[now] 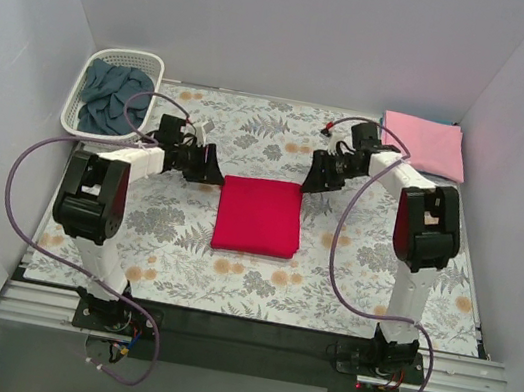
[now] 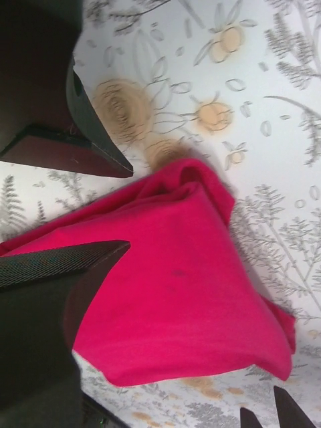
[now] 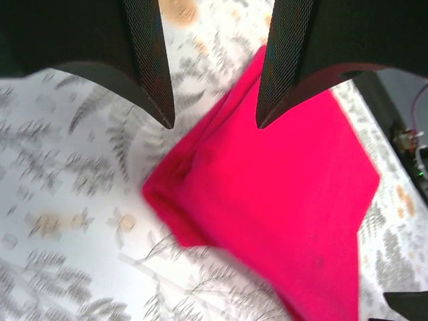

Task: Fold and stack the t-shirts
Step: Fold the tshirt

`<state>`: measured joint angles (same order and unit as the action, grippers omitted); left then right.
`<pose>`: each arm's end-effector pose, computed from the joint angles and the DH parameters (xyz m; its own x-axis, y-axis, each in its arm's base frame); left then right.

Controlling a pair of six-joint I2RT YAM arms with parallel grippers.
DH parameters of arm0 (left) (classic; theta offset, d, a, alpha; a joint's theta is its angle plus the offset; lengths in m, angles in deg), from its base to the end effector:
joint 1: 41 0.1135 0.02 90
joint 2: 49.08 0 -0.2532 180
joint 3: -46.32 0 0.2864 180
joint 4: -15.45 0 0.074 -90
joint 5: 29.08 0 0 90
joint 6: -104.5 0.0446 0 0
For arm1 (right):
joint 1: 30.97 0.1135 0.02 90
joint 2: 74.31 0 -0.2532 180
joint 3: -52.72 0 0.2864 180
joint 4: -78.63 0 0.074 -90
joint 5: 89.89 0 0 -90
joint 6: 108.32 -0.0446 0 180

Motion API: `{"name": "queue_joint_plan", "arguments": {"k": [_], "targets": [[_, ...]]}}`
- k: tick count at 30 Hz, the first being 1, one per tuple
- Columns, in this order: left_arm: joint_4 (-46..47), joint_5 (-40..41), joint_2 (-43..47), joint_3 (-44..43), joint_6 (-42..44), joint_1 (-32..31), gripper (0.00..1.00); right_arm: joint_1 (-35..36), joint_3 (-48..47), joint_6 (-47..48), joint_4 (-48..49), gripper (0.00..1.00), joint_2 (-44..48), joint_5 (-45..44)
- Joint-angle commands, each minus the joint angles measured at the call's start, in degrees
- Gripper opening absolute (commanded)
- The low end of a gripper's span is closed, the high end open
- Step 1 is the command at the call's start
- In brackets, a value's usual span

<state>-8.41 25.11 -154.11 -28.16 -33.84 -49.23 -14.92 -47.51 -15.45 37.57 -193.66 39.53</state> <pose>0.3886 -0.0826 0.1229 -0.8735 -0.4858 -0.0314 -0.3001 0.5881 -0.7511 0.4425 0.1568 0.1463 -0.8068 -0.2724 -0.5242 -0.5581 0.6423 0.5253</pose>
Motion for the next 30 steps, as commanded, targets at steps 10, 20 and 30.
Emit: {"name": "queue_joint_plan", "arguments": {"k": [10,20,30], "targets": [[-2.56,-6.72,4.58,7.02,-3.96,0.14,0.40,2.93,12.55,-2.43,-1.44,0.57,5.80,6.37],[-6.33,-13.14,10.28,14.74,-3.08,0.14,0.44,3.46,21.07,-1.21,-3.90,0.59,10.97,12.08],[-8.62,-15.17,16.61,20.73,-4.75,-0.47,0.46,6.62,25.64,-0.24,-4.16,0.57,12.65,14.19]]}}
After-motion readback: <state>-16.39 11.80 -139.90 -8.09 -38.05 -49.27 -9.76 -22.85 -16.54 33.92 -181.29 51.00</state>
